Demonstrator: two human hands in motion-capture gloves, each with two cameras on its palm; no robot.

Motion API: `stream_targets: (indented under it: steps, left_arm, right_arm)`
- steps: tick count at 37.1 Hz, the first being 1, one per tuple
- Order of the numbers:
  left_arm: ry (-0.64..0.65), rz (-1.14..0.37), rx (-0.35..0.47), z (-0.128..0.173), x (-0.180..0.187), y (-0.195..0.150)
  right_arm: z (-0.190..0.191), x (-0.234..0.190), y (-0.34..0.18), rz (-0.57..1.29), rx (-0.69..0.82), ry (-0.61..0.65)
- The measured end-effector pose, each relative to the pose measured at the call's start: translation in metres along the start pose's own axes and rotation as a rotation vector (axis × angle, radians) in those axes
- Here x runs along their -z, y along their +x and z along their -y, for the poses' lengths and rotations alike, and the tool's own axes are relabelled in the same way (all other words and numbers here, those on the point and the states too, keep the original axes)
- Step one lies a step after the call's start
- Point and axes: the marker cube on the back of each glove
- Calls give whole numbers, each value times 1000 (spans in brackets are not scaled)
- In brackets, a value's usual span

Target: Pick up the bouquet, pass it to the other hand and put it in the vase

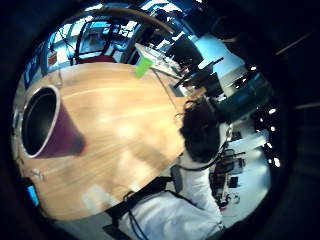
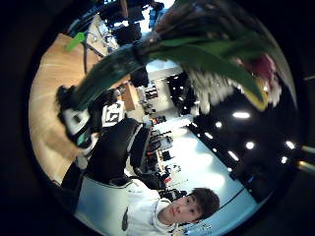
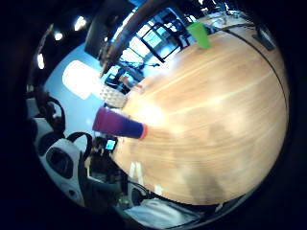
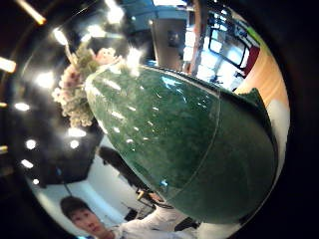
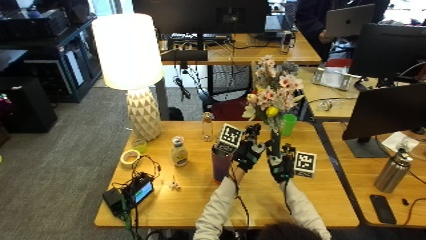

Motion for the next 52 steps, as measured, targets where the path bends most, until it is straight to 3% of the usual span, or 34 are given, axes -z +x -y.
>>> stream_targets:
  steps: [4, 9, 12, 18, 23, 28, 34, 40, 46, 52]
  left_arm:
    - [30, -60, -28, 4, -7, 7]
    - [129, -142, -49, 10, -8, 6]
    - [208, -160, -47, 13, -3, 4]
    - [403, -111, -225, 17, 7, 5]
    - [449, -86, -223, 11, 11, 6]
    - [460, 12, -109, 9, 14, -6]
    - [456, 33, -144, 9, 22, 8]
    - [482, 28, -191, 11, 45, 43]
    - [578, 108, -267, 21, 93, 82]
    - [670, 120, -262, 36, 130, 79]
  right_arm:
    - [-17, -25, 2, 50, -87, -54]
    - [-30, -56, -6, 150, -43, -80]
    - [-37, -67, -8, 161, -93, -91]
    - [-45, -82, -6, 190, -88, -114]
    - [-43, -86, -5, 161, 38, -121]
    - [-46, -89, 2, 193, -32, -172]
    - [-45, -83, 6, 121, 68, -250]
    - [-52, -75, 7, 124, 25, -310]
    - [-41, -54, 30, 70, 56, -301]
    - [-33, -38, 39, 72, 27, -274]
